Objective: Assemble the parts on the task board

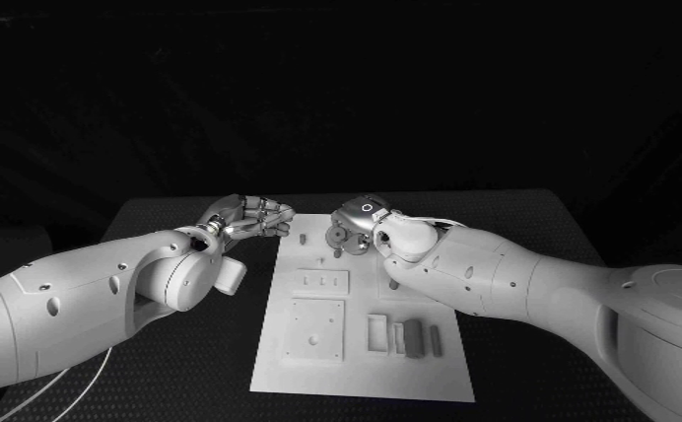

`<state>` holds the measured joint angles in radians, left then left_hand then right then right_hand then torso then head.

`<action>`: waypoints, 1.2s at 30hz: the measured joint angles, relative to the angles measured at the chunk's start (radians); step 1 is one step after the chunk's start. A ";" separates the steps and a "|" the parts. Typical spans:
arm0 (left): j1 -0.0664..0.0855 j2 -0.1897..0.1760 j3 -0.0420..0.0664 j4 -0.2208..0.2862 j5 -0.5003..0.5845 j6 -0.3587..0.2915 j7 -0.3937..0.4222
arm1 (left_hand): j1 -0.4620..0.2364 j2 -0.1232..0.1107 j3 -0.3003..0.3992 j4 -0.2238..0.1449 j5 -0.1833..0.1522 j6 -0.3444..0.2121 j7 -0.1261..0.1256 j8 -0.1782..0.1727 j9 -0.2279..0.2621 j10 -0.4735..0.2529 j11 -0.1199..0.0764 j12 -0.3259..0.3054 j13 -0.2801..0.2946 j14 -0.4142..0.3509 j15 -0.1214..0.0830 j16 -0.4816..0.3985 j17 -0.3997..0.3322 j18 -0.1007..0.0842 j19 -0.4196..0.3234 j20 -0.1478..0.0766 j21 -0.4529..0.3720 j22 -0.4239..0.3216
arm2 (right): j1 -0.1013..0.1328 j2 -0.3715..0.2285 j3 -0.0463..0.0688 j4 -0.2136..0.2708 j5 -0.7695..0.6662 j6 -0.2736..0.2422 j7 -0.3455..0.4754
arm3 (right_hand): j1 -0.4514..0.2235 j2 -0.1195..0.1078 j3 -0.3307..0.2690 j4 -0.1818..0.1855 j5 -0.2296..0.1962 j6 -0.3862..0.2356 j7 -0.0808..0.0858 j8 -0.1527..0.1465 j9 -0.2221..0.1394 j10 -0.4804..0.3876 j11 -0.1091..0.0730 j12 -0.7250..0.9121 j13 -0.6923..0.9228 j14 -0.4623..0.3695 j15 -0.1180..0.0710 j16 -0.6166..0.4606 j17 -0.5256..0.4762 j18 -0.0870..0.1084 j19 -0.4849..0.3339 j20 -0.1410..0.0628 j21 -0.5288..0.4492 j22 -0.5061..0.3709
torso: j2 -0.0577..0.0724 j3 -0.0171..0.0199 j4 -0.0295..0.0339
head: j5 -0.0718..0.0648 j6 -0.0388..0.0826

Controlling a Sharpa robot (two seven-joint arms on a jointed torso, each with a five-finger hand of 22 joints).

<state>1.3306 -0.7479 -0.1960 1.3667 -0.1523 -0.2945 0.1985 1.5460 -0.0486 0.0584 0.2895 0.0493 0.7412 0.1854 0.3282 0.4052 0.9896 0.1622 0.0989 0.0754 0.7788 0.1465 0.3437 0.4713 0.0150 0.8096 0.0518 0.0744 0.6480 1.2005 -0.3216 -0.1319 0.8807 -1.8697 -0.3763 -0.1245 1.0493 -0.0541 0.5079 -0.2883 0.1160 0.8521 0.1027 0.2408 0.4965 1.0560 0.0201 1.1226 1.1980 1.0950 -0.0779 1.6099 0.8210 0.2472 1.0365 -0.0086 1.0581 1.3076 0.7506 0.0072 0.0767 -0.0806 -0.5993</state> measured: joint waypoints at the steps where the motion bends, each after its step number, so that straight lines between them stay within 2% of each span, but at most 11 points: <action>1: 0.000 0.000 0.000 0.000 0.000 0.000 0.000 | 0.000 0.000 0.000 0.000 0.000 0.000 0.000 0.000 0.000 0.000 0.000 0.000 0.000 0.000 0.000 0.000 0.000 0.000 0.000 0.000 0.000 0.000 | 0.000 0.001 0.000 -0.002 0.000 -0.001 0.000 | 0.000 0.000 0.000 0.000 0.000 0.000 0.000 -0.004 -0.003 0.000 0.000 0.000 -0.002 -0.001 0.001 0.000 0.000 0.000 0.000 0.000 -0.003 0.000 | 0.000 0.0000 0.0001 | 0.000 0.000; 9: 0.000 0.002 0.000 -0.002 0.000 0.000 0.000 | 0.000 0.000 0.000 0.000 0.000 0.000 0.000 0.000 -0.001 0.000 0.000 0.000 0.000 0.000 0.000 -0.004 0.000 0.000 0.000 0.000 0.000 0.000 | -0.003 0.001 -0.002 -0.018 0.001 -0.001 -0.003 | 0.002 -0.002 0.000 0.000 0.000 0.001 -0.001 -0.007 -0.007 -0.001 0.001 0.000 -0.005 -0.001 0.001 -0.002 0.000 0.000 0.001 0.002 -0.003 0.000 | 0.000 0.0001 0.0001 | 0.000 0.000; 26: 0.000 0.003 0.000 -0.004 0.000 0.000 0.000 | -0.004 -0.004 0.000 0.000 0.000 0.000 0.000 0.000 -0.001 0.000 0.000 0.000 0.000 0.000 0.000 -0.004 0.001 0.000 0.000 0.000 0.000 0.000 | -0.002 0.002 -0.002 -0.017 0.022 0.011 0.000 | 0.004 -0.004 0.003 -0.003 0.000 0.000 0.000 -0.014 -0.013 -0.001 0.002 0.000 -0.010 -0.006 0.006 -0.005 0.000 0.000 0.001 0.002 -0.007 0.000 | 0.000 0.0003 -0.0007 | -0.002 -0.002; 31: 0.000 0.003 0.000 -0.004 0.000 0.000 -0.001 | -0.004 -0.004 0.000 0.000 0.000 0.000 0.000 0.000 -0.001 0.000 0.000 0.000 0.000 0.000 0.000 -0.004 0.001 0.000 0.000 0.000 0.000 0.000 | -0.003 0.003 -0.002 -0.021 0.039 0.019 0.000 | -0.001 -0.009 0.003 -0.003 0.000 -0.031 0.031 -0.052 -0.032 -0.013 0.005 0.000 -0.018 -0.009 0.009 -0.009 0.002 0.000 0.000 0.004 -0.011 0.000 | 0.000 0.0002 -0.0002 | -0.003 -0.002; 34: 0.000 0.003 0.000 -0.005 0.000 0.000 -0.001 | -0.004 -0.004 0.000 0.000 0.000 0.000 0.000 0.000 -0.001 0.000 0.000 0.000 0.000 0.000 0.000 -0.004 0.001 0.000 0.000 0.000 0.000 0.000 | -0.003 0.003 -0.003 -0.027 0.054 0.030 0.001 | -0.001 -0.009 0.003 -0.003 0.000 -0.036 0.036 -0.054 -0.034 -0.017 0.002 0.000 -0.020 -0.009 0.009 -0.009 0.003 0.000 -0.001 0.004 -0.011 0.000 | 0.000 0.0002 0.0000 | -0.003 -0.002; 36: 0.000 0.003 0.000 -0.005 0.000 0.000 -0.001 | -0.004 -0.004 0.000 0.000 0.000 0.000 0.000 -0.004 -0.001 0.000 0.000 0.000 0.000 0.000 0.000 -0.004 0.002 0.000 0.000 0.000 0.000 0.000 | -0.003 0.003 -0.002 -0.029 0.063 0.039 0.002 | 0.004 -0.005 0.003 -0.003 0.000 -0.036 0.036 -0.055 -0.034 -0.023 0.006 0.000 -0.022 -0.009 0.009 -0.009 0.004 0.000 -0.001 0.004 -0.011 0.000 | 0.000 0.0002 -0.0001 | -0.003 -0.003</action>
<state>1.3305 -0.7446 -0.1960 1.3619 -0.1522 -0.2941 0.1976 1.5419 -0.0527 0.0584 0.2895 0.0493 0.7412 0.1854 0.3244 0.4045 0.9896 0.1622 0.0989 0.0754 0.7787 0.1465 0.3399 0.4730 0.0150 0.8096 0.0518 0.0744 0.6483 1.1973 -0.3181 -0.1344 0.8515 -1.8062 -0.3375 -0.1222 1.0535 -0.0593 0.5110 -0.2914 0.1161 0.8156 0.1390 0.1858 0.4622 1.0333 0.0265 1.1229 1.1764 1.0860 -0.0688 1.6011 0.8249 0.2472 1.0360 -0.0048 1.0470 1.3076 0.7509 0.0074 0.0766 -0.0836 -0.6022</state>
